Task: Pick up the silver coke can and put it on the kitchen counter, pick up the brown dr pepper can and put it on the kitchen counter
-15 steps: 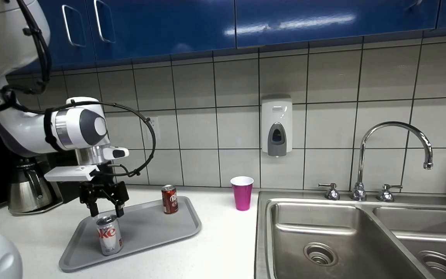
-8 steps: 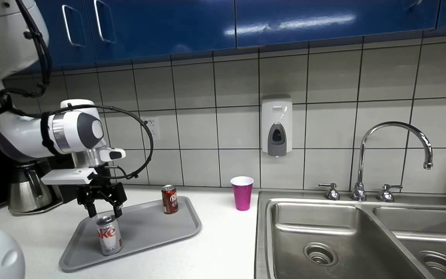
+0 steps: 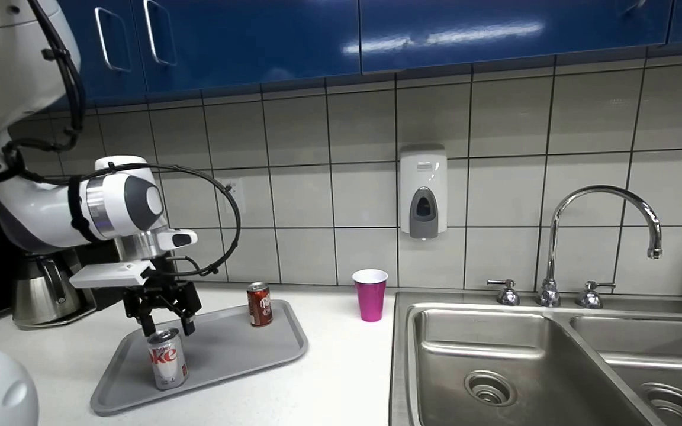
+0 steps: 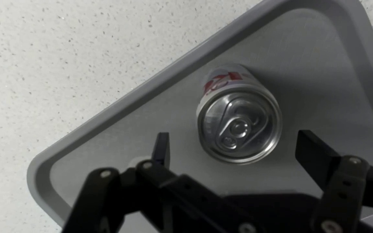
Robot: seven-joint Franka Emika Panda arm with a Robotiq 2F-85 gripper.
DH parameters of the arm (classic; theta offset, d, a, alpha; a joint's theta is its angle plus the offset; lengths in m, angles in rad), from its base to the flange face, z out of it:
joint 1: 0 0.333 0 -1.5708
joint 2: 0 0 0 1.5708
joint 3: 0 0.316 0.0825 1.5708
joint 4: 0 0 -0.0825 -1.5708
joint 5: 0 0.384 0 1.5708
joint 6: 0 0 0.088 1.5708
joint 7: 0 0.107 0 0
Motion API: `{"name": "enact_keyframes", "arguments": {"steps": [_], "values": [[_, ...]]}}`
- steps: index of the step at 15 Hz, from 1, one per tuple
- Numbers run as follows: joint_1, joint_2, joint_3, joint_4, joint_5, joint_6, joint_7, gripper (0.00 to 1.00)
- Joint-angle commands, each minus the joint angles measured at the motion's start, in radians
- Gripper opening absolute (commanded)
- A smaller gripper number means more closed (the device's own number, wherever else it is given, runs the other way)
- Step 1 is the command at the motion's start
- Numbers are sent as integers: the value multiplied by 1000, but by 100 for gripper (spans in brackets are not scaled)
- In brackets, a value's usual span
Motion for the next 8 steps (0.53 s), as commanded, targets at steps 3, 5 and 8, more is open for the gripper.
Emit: {"name": "enact_keyframes", "arguments": {"steps": [3,5,8], "values": [[12,-21,-14,-50,-11,57,34,100],[12,-20,-14,-64,-8,74,32,100],[11,-14,-15,-80,3,107,27,100]]}}
